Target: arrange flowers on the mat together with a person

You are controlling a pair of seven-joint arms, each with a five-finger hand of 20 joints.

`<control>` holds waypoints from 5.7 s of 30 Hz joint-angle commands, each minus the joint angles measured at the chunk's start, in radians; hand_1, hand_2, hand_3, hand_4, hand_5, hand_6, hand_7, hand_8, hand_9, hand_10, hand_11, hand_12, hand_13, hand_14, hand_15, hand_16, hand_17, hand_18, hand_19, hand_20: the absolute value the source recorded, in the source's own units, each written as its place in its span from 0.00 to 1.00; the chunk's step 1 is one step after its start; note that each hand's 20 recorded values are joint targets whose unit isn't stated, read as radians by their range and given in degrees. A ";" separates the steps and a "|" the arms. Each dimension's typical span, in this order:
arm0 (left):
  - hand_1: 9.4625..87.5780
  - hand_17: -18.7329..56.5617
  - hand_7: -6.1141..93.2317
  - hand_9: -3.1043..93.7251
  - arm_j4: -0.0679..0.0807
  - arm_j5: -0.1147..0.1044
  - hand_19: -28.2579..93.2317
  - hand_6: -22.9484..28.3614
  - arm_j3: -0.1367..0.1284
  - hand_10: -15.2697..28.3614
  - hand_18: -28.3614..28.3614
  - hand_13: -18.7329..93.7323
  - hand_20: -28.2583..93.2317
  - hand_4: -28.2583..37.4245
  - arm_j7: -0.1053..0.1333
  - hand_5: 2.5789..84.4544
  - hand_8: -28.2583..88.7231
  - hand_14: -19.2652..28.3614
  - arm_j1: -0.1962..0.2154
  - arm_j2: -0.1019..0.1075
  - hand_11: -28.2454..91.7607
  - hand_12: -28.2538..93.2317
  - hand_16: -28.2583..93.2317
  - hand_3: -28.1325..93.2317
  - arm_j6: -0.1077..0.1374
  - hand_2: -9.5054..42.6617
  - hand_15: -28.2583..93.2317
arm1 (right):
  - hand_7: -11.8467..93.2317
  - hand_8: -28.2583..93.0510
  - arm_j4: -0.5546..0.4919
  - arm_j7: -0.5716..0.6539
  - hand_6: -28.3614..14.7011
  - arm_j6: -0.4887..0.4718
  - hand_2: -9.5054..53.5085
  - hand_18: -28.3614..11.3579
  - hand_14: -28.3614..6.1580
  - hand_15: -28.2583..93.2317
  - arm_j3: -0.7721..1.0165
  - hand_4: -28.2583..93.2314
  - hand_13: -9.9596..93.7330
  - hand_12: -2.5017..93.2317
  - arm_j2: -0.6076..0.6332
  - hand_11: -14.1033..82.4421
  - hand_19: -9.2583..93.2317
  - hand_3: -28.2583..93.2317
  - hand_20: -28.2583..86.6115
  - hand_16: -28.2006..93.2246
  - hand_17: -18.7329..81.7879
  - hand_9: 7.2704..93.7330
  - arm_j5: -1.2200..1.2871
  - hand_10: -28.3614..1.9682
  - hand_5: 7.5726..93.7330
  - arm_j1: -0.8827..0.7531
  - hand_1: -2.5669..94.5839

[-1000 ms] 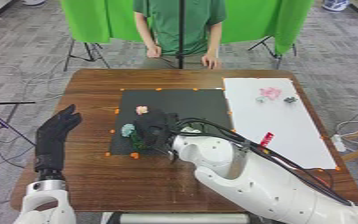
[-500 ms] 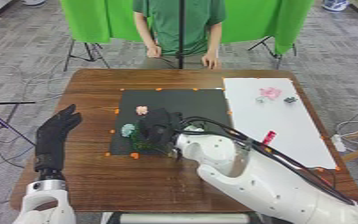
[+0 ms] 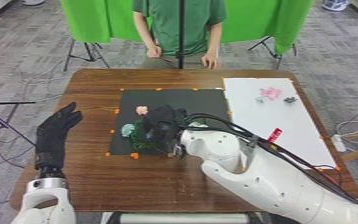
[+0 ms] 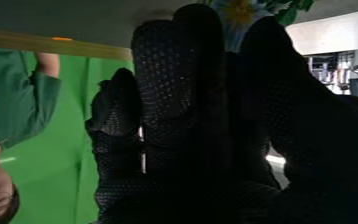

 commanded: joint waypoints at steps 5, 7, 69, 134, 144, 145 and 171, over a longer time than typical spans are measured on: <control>0.15 0.32 0.18 0.49 0.005 0.005 0.32 0.56 0.001 0.66 0.71 0.49 0.36 0.00 0.002 0.52 0.18 0.77 0.002 0.000 0.38 0.34 0.23 0.80 -0.005 0.33 0.35 | 0.29 0.13 -0.042 -0.003 0.84 -0.052 0.00 0.25 0.70 0.59 0.008 0.06 0.88 0.42 0.026 0.29 0.87 0.79 0.71 0.54 0.60 0.82 0.016 0.63 0.68 0.029 0.52; 0.15 0.32 0.18 0.49 0.006 0.004 0.32 0.56 0.002 0.66 0.71 0.49 0.36 0.00 0.002 0.52 0.18 0.77 0.002 -0.001 0.38 0.34 0.24 0.80 -0.002 0.33 0.35 | 0.29 0.14 -0.049 -0.001 0.84 -0.063 0.00 0.25 0.69 0.59 0.014 0.05 0.88 0.38 0.027 0.33 0.86 0.82 0.71 0.54 0.59 0.79 0.026 0.61 0.69 0.028 0.50; 0.14 0.32 0.18 0.49 0.003 0.004 0.31 0.57 -0.008 0.66 0.70 0.48 0.37 0.00 -0.003 0.53 0.19 0.77 0.006 -0.005 0.38 0.34 0.24 0.79 -0.004 0.31 0.35 | 0.24 0.14 -0.072 -0.084 0.71 -0.122 0.00 0.17 0.37 0.49 0.031 0.08 0.57 0.19 0.075 0.19 0.68 0.84 0.70 0.49 0.39 0.36 0.001 0.50 0.56 -0.019 0.30; 0.19 0.30 0.18 0.48 -0.018 0.191 0.32 0.56 0.052 0.66 0.72 0.47 0.37 0.06 -0.095 0.52 0.19 0.79 -0.106 -0.109 0.38 0.34 0.24 0.78 -0.137 0.28 0.36 | 0.20 0.17 -0.370 -0.280 0.63 0.174 0.24 0.30 0.36 0.32 1.112 0.11 0.46 0.18 -0.435 0.20 0.22 0.83 0.51 0.45 0.38 0.45 1.284 0.47 0.49 -0.965 0.13; 0.19 0.30 0.18 0.48 0.001 0.191 0.32 0.56 0.060 0.66 0.72 0.47 0.37 0.07 -0.079 0.52 0.19 0.80 -0.144 -0.134 0.38 0.34 0.24 0.78 -0.150 0.27 0.36 | 0.20 0.17 -0.354 -0.268 0.63 0.177 0.25 0.29 0.35 0.32 1.100 0.11 0.46 0.18 -0.421 0.21 0.22 0.83 0.52 0.45 0.38 0.45 1.293 0.47 0.49 -0.935 0.13; 0.19 0.30 0.18 0.48 0.006 0.186 0.32 0.56 0.064 0.66 0.72 0.47 0.37 0.07 -0.076 0.52 0.19 0.79 -0.152 -0.125 0.38 0.34 0.24 0.78 -0.153 0.27 0.36 | 0.20 0.17 -0.344 -0.274 0.63 0.174 0.25 0.29 0.35 0.32 1.098 0.11 0.47 0.18 -0.416 0.21 0.22 0.83 0.52 0.45 0.38 0.45 1.292 0.47 0.49 -0.916 0.13; 0.20 0.30 0.18 0.49 0.047 0.183 0.32 0.56 0.097 0.66 0.72 0.48 0.37 0.08 -0.034 0.52 0.19 0.79 -0.241 -0.093 0.38 0.34 0.24 0.77 -0.177 0.26 0.36 | 0.20 0.17 -0.315 -0.314 0.63 0.130 0.23 0.30 0.37 0.33 1.081 0.11 0.48 0.18 -0.403 0.21 0.22 0.83 0.52 0.45 0.38 0.46 1.286 0.47 0.50 -0.849 0.13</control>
